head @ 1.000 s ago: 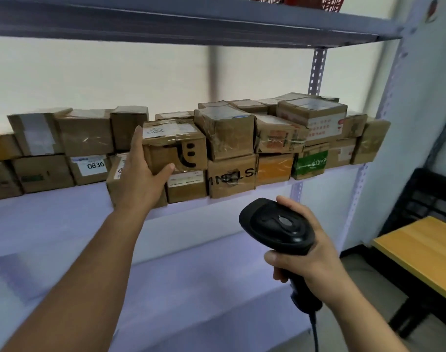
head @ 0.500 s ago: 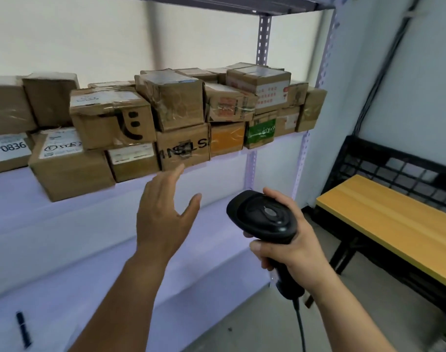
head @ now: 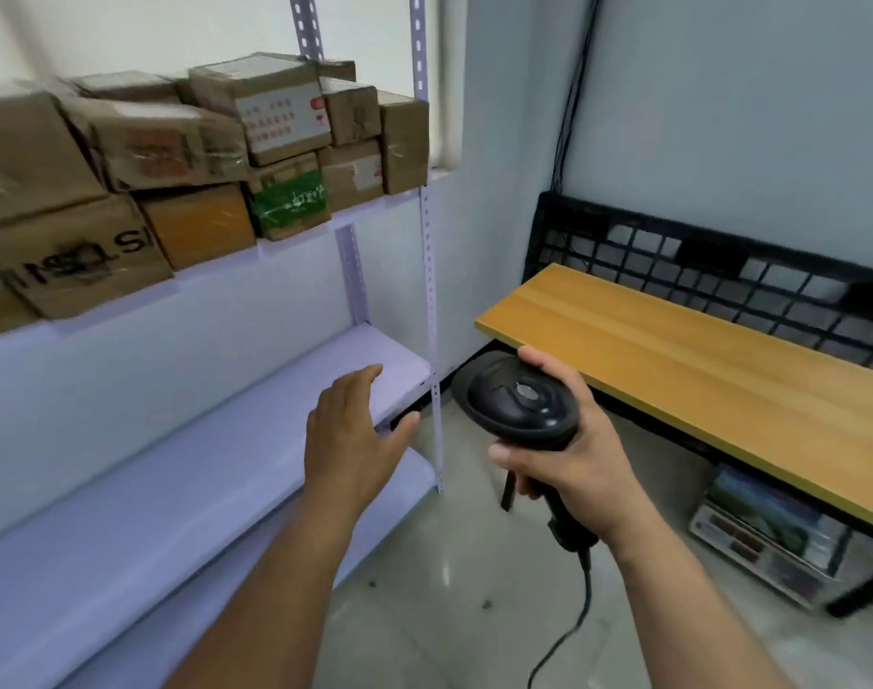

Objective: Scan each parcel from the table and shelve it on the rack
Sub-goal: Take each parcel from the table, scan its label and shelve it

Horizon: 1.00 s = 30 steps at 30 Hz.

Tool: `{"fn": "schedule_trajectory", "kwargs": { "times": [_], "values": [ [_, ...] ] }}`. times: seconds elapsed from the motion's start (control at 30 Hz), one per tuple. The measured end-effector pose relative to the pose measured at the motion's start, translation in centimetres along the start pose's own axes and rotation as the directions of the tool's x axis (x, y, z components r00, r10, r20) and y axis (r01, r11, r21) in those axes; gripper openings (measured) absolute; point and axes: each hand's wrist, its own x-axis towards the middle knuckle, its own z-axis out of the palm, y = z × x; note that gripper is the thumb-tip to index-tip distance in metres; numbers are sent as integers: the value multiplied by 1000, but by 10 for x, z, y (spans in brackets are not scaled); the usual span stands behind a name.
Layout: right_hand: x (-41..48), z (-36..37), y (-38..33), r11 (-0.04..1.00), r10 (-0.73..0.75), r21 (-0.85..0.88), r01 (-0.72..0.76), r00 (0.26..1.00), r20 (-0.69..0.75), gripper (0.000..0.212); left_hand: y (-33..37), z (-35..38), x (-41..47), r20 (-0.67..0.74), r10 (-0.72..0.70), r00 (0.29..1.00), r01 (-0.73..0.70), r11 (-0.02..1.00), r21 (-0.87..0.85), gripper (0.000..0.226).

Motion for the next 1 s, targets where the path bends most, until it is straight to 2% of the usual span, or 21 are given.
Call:
{"fn": "schedule_trajectory", "kwargs": {
  "times": [0.27,0.53,0.83,1.0],
  "values": [
    [-29,-135,4,997,-41,-66,33,991,-129,86,124,107,-7,133,180,975,-180,984,-17,66],
    [-78,-256,1,990,-15,-140,-25,960,-281,83,227,202,-33,242,243,939,-229,970,-83,68],
    [-142,-348,-5,982,-15,-165,-89,839,-544,83,320,280,-53,395,426,814,-385,905,-182,70],
    [-167,-391,-4,976,-2,-167,-138,762,-647,85,366,324,-63,455,502,736,-423,865,-270,68]
  ]
}}
